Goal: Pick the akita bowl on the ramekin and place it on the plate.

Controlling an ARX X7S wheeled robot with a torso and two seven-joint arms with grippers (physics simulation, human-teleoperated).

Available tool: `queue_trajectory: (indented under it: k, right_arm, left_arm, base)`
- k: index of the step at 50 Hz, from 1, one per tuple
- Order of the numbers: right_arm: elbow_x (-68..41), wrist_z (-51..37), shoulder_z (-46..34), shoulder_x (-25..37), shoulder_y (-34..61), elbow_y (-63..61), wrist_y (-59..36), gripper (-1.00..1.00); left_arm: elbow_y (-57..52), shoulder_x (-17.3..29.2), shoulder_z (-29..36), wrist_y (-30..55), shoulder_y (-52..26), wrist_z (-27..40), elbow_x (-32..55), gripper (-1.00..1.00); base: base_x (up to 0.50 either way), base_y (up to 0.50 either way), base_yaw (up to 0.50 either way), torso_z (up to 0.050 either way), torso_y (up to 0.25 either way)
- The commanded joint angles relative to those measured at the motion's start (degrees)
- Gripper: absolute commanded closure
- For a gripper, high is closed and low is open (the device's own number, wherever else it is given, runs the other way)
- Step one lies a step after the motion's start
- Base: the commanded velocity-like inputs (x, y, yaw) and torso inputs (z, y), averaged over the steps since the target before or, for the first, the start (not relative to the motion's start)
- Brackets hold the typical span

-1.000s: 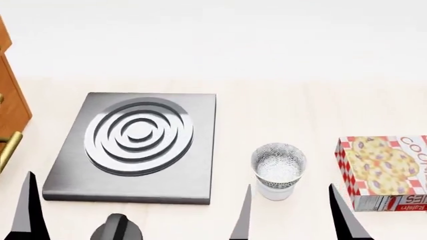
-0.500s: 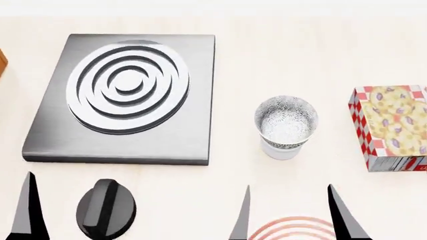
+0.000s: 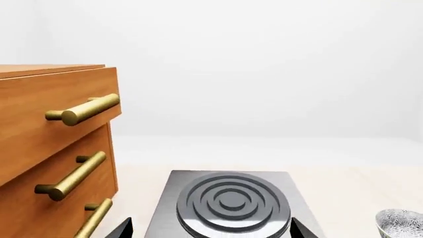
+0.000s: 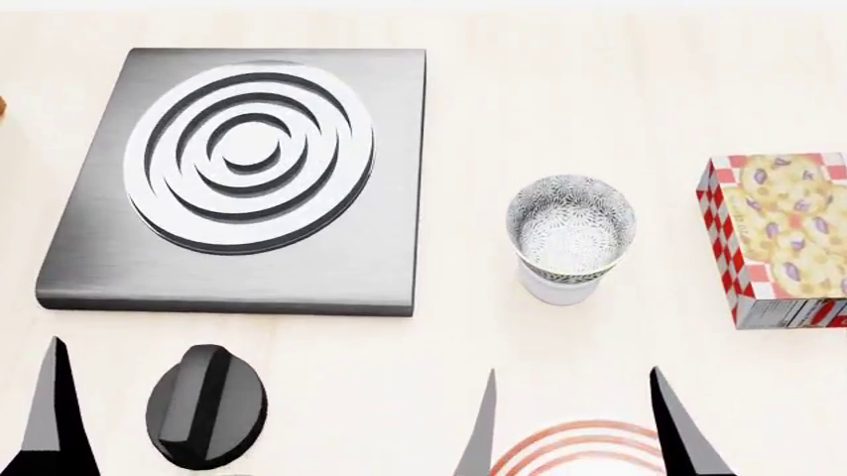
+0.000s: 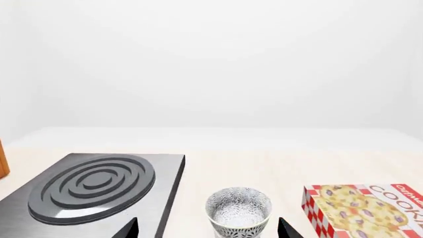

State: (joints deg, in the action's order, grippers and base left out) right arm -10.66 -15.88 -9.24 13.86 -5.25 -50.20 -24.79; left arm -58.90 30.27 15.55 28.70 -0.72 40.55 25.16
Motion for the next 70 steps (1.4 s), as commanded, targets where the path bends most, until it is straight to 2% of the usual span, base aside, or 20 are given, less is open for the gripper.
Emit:
queue_trajectory:
  k: [1, 4, 6, 7, 8, 11, 13, 17, 20, 23, 24, 30, 36, 51, 62, 70]
  right_arm:
    - [-0.38, -0.60, 0.27, 0.46, 0.26, -0.41, -0.38, -1.00]
    - [1.32, -0.90, -0.95, 2.57, 3.60, -4.50, -7.21, -1.00]
    - [-4.67, 1.40, 2.45, 3.19, 6.83, -8.19, -10.06, -1.00]
    - [-6.10, 2.71, 2.50, 5.72, 9.68, -9.64, -11.88, -1.00]
    - [-10.74, 1.88, 3.51, 7.73, 11.78, -9.75, -13.21, -1.00]
    - [-28.11, -5.79, 3.81, 17.65, 21.91, -9.73, -18.85, -1.00]
    - [-38.48, -8.05, 5.78, 20.27, 27.36, -9.06, -23.89, -1.00]
    - [-44.16, -6.90, 4.89, 23.76, 38.00, -6.27, -29.60, -1.00]
    - [-51.03, -7.99, 4.88, 23.72, 44.61, -2.27, -34.32, -1.00]
    - [-52.95, -1.03, -0.26, 25.18, 51.88, 3.27, -38.41, -1.00]
    - [-53.40, -1.22, -0.35, 24.93, 52.68, 4.59, -39.02, -1.00]
    - [-50.12, 6.52, -6.69, 25.84, 60.31, 13.65, -41.85, -1.00]
    - [-43.83, 15.13, -16.25, 27.89, 68.90, 21.16, -44.52, -1.00]
    - [-30.07, 33.96, -38.15, 28.29, 85.01, 35.82, -44.12, -1.00]
    - [-24.59, 40.24, -46.66, 26.57, 89.27, 43.61, -42.15, -1.00]
    - [-22.41, 41.60, -49.30, 25.18, 89.92, 47.49, -40.52, -1.00]
  left_arm:
    - [-0.04, 1.26, 1.23, -0.53, -0.32, 0.88, 0.02, -1.00]
    - [0.21, 1.78, 1.91, -1.33, -0.17, 0.53, -0.75, -1.00]
    - [0.86, 1.80, 1.61, -1.00, -0.50, 0.70, 0.00, -1.00]
    - [1.22, 1.83, 2.16, -0.26, -0.78, 0.99, -0.56, -1.00]
    - [0.98, 2.03, 3.57, 2.61, -1.85, 2.53, -2.81, -1.00]
    - [1.90, 1.70, 3.42, 1.79, -1.73, 2.17, -1.58, -1.00]
    - [2.04, 1.69, 3.55, 1.46, -1.69, 2.01, -1.45, -1.00]
    - [2.22, 1.72, 3.79, 0.92, -1.50, 1.70, -1.08, -1.00]
    - [1.85, 1.85, 4.55, 1.33, -1.76, 1.72, -1.39, -1.00]
    - [1.97, 2.11, 4.31, 1.42, -1.94, 1.58, -0.79, -1.00]
    - [1.96, 2.17, 4.19, 1.46, -2.01, 1.60, -0.58, -1.00]
    - [2.53, 2.09, 4.29, 1.42, -2.18, 1.54, 0.10, -1.00]
    - [2.64, 2.05, 4.47, 1.26, -2.17, 1.51, 0.66, -1.00]
    - [2.78, 2.22, 4.99, 0.71, -2.09, 1.84, 0.80, -1.00]
    - [2.99, 2.47, 4.80, 0.16, -2.08, 2.04, 1.23, -1.00]
    - [3.05, 2.59, 4.79, 0.20, -2.24, 2.44, 1.35, -1.00]
  base:
    - [0.00, 0.00, 0.00, 0.000, 0.000]
    - [0.00, 0.00, 0.00, 0.000, 0.000]
    - [0.00, 0.00, 0.00, 0.000, 0.000]
    - [0.00, 0.00, 0.00, 0.000, 0.000]
    - [0.00, 0.00, 0.00, 0.000, 0.000]
    - [0.00, 0.00, 0.00, 0.000, 0.000]
    - [0.00, 0.00, 0.00, 0.000, 0.000]
    - [0.00, 0.00, 0.00, 0.000, 0.000]
    - [0.00, 0.00, 0.00, 0.000, 0.000]
    - [0.00, 0.00, 0.00, 0.000, 0.000]
    - [0.00, 0.00, 0.00, 0.000, 0.000]
    - [0.00, 0.00, 0.00, 0.000, 0.000]
    - [0.00, 0.00, 0.00, 0.000, 0.000]
    - [0.00, 0.00, 0.00, 0.000, 0.000]
    - [0.00, 0.00, 0.00, 0.000, 0.000]
    - [0.00, 0.00, 0.00, 0.000, 0.000]
